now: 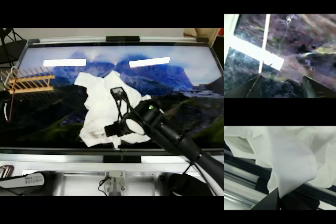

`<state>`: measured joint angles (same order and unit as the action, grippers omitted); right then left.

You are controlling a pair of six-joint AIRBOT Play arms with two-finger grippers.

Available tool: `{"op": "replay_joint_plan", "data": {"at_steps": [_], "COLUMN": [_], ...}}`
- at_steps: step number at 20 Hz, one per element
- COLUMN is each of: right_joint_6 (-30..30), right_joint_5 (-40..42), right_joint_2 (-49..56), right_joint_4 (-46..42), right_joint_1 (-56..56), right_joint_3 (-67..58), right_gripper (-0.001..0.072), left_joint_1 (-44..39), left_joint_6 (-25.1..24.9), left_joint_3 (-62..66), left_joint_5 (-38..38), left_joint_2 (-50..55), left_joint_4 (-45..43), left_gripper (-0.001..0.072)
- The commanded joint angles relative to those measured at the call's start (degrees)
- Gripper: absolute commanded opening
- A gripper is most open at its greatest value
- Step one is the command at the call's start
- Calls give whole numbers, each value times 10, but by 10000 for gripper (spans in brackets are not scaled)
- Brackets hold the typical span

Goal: Fold the shirts.

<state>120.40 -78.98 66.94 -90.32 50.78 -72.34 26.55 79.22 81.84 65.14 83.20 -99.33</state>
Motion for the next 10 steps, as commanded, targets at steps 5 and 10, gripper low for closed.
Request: {"op": "replay_joint_plan", "data": {"at_steps": [5, 10], "right_joint_6": [-9, -9], "right_joint_5": [-5, -5], "right_joint_2": [0, 0], "right_joint_4": [-22, -26], "right_joint_1": [0, 0], "right_joint_3": [0, 0], "right_gripper": [55, 55], "left_joint_1": [53, 116], "left_joint_6": [-61, -99], "left_joint_3": [52, 28], "left_joint_5": [36, 43], "left_joint_2": [83, 94], "left_joint_4": [-9, 0], "left_gripper": [619, 600]}}
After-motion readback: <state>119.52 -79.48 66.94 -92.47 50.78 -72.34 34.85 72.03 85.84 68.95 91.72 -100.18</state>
